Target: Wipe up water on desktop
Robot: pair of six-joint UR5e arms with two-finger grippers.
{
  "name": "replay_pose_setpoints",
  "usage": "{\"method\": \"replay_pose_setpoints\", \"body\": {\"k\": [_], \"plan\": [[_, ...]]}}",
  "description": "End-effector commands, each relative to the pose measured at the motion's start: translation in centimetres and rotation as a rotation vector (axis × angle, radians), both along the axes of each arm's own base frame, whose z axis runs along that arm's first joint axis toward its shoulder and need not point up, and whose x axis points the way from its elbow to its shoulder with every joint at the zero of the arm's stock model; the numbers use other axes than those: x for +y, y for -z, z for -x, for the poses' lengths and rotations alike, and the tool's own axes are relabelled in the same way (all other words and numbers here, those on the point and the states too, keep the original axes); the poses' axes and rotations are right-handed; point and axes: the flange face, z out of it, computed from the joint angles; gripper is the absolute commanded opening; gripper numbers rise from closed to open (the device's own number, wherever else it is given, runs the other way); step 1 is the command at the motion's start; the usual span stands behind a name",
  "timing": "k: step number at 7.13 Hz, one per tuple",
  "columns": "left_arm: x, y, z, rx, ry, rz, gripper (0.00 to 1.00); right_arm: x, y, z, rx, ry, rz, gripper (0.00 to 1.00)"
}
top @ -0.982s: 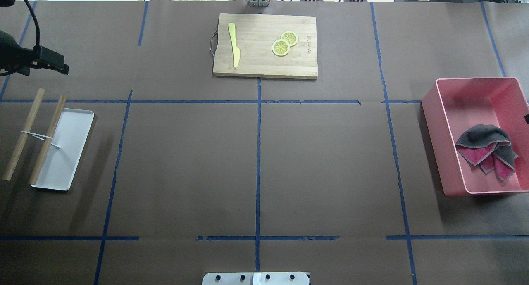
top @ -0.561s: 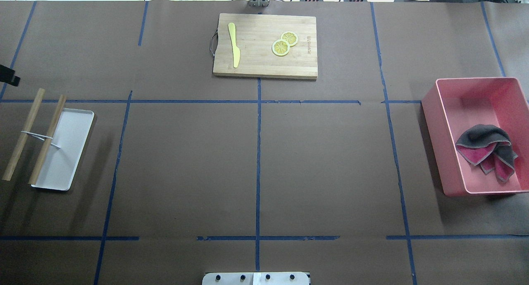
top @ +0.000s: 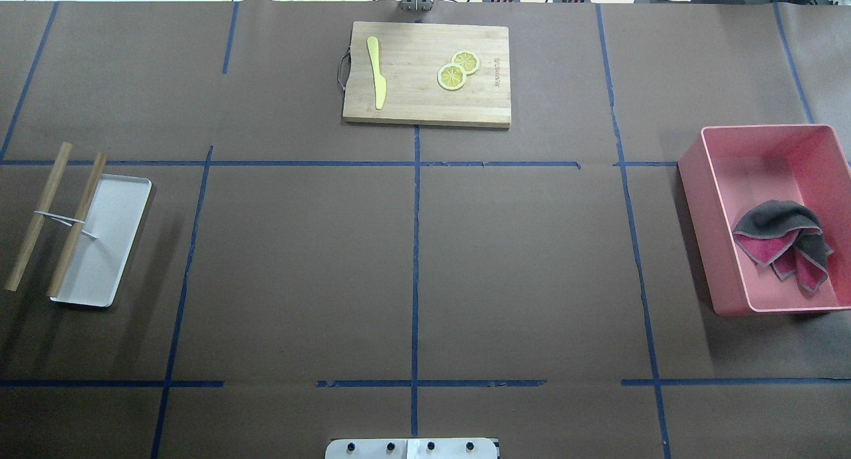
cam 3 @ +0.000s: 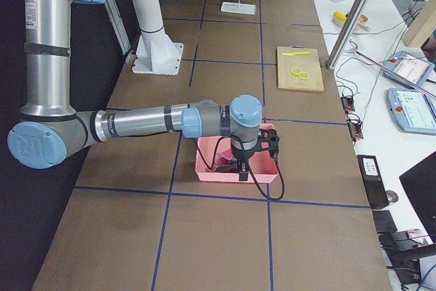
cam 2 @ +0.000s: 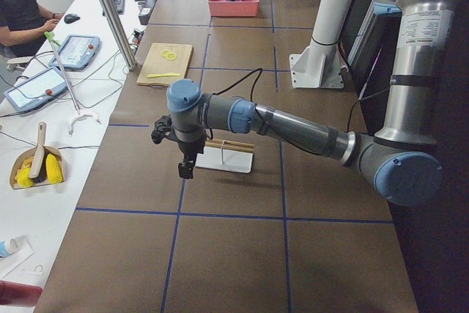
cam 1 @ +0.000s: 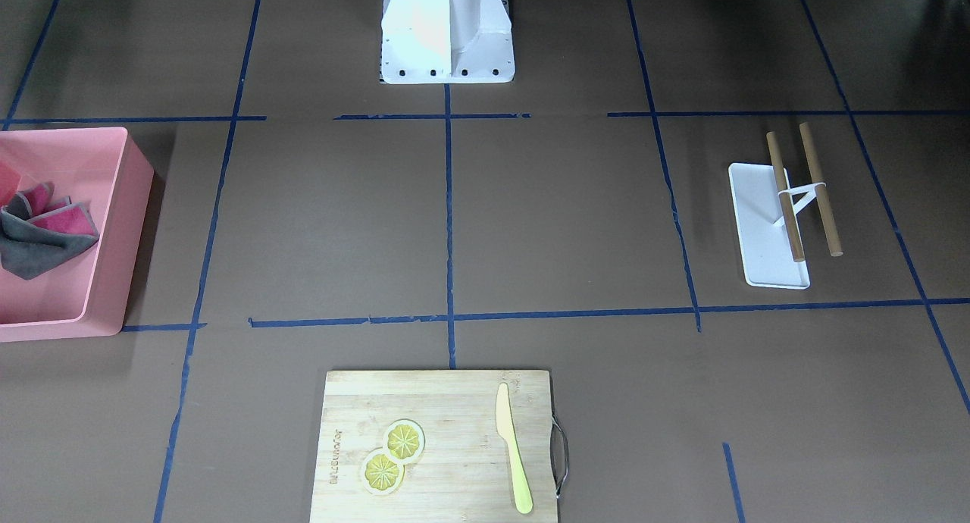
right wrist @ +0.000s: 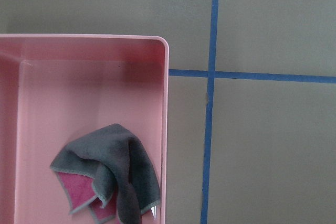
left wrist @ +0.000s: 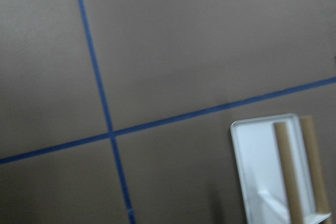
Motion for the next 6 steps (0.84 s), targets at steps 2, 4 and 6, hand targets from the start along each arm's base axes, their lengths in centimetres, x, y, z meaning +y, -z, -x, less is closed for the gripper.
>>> {"method": "replay_pose_setpoints", "body": {"k": [2, 4, 6], "plan": [[1.1, -4.3, 1.3, 0.051, -0.012, 0.063, 1.0, -0.2, -0.4, -0.2, 0.013, 0.003, 0.0, 1.0], [1.3, -5.3, 1.7, -0.032, -0.012, 0.076, 1.0, -0.2, -0.3, -0.2, 0.013, 0.0, 0.0, 1.0], [1.3, -4.6, 1.8, -0.035, -0.004, 0.066, 1.0, -0.2, -0.3, -0.1, 0.011, 0.0, 0.001, 1.0]]}}
